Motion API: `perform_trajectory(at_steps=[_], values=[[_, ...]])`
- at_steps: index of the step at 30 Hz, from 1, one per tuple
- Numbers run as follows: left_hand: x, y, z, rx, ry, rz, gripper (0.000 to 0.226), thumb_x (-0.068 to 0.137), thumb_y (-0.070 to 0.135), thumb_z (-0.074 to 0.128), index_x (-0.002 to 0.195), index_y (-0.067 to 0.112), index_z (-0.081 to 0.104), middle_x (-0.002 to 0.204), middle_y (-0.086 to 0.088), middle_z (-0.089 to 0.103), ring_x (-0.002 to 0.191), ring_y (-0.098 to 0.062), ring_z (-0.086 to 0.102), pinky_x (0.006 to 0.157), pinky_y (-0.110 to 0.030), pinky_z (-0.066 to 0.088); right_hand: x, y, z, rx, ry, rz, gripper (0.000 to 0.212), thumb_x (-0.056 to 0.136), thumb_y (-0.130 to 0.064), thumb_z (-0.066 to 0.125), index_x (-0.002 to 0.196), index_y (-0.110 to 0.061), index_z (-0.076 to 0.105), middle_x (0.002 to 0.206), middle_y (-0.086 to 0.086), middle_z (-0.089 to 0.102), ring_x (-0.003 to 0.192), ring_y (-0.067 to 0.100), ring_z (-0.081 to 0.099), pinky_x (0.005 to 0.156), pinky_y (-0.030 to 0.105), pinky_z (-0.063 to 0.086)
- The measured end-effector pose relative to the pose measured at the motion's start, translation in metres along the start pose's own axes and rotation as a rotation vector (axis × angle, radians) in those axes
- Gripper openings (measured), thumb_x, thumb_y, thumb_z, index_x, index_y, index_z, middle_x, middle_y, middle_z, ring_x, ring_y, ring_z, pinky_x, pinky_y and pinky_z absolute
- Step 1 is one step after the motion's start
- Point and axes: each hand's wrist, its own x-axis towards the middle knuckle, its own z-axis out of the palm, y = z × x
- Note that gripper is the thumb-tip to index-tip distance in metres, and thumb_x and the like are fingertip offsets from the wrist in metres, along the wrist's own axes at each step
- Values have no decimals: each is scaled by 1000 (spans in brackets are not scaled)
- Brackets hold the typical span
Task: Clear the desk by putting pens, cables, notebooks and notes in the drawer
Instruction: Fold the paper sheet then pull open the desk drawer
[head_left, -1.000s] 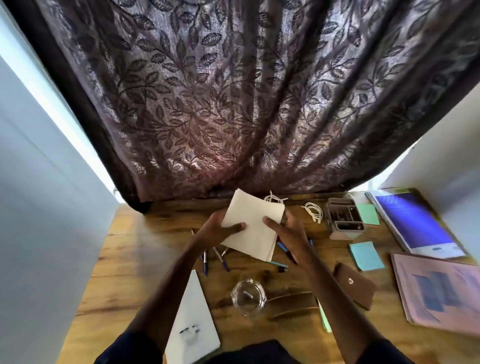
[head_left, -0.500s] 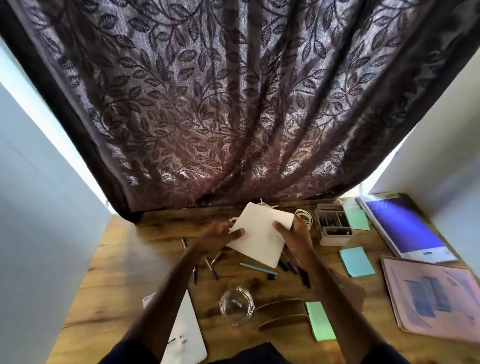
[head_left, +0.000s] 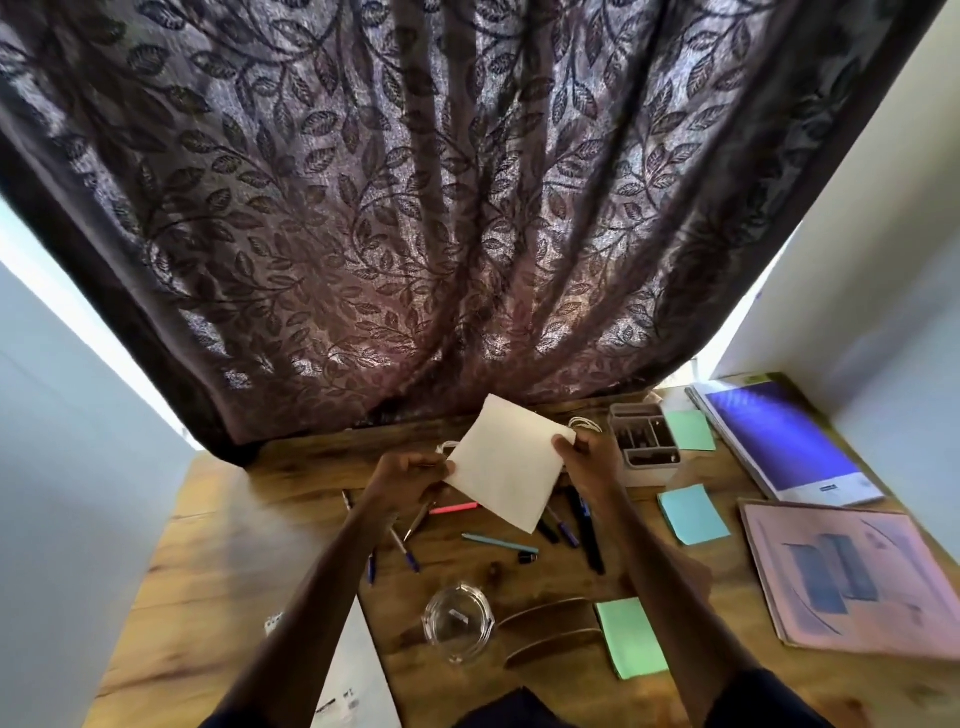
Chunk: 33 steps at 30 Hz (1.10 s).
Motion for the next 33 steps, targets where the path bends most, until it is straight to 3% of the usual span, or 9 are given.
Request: perform_trajectory(at_steps=[3,9,12,16,18,21,25,28,33], values=[[3,4,3,-128,-88,-61,30,85,6,76,114,-3,71,110,-18,74,99,-31,74,85,-37,62,3,-5,-5,-37,45,-6,20,93,-29,68,100,-12,74,87,-4,71,76,1,62,60,22,48],[2,16,12,-161,-55,-59,24,83,2,77,106,-1,74,101,-18,76,79,-18,75,65,-22,60,6,-10,-14,-70,111,-27,21,90,-30,69,101,-14,77,91,-2,76,78,7,63,73,29,52],[2,14,14,-163,7,-76,15,80,-1,79,95,3,77,96,-18,77,74,-19,75,62,-22,60,3,-13,-15,-127,161,-66,23,88,-27,72,106,-13,77,94,1,77,80,10,63,80,29,51],[2,9,24,-138,89,-48,11,78,1,81,86,8,79,89,-14,78,80,-29,76,70,-32,64,-13,-20,-11,-195,191,-237,22,86,-24,76,105,-15,76,93,-5,75,79,6,64,72,18,45],[0,7,29,-136,111,-48,13,76,2,84,87,7,79,87,-15,78,78,-31,75,71,-34,63,-26,-27,-7,-200,181,-297,14,84,-21,77,97,-18,75,85,-13,68,75,4,61,65,10,41],[-1,3,39,-143,108,-35,18,73,1,86,89,4,79,87,-19,77,73,-29,75,70,-35,61,-42,-31,7,-209,124,-361,9,80,-21,77,88,-21,73,79,-14,69,72,5,62,66,24,51],[-10,5,53,-164,90,-28,14,77,-5,80,91,-4,77,84,-19,76,61,-20,73,57,-24,59,-57,-26,26,-170,11,-407,17,79,-32,80,90,-22,73,83,-12,71,74,4,65,68,26,53],[-13,2,57,-172,109,-27,13,79,-2,80,92,-3,77,84,-19,76,71,-26,74,63,-27,62,-65,-25,29,-135,-47,-443,28,83,-45,76,93,-19,75,84,-10,73,72,1,67,65,23,55],[-11,-8,54,-193,111,-46,15,76,3,85,90,2,78,84,-17,77,72,-25,75,68,-30,62,-71,-21,29,-167,-53,-497,28,86,-50,74,91,-22,77,84,-10,76,70,2,68,63,27,56]])
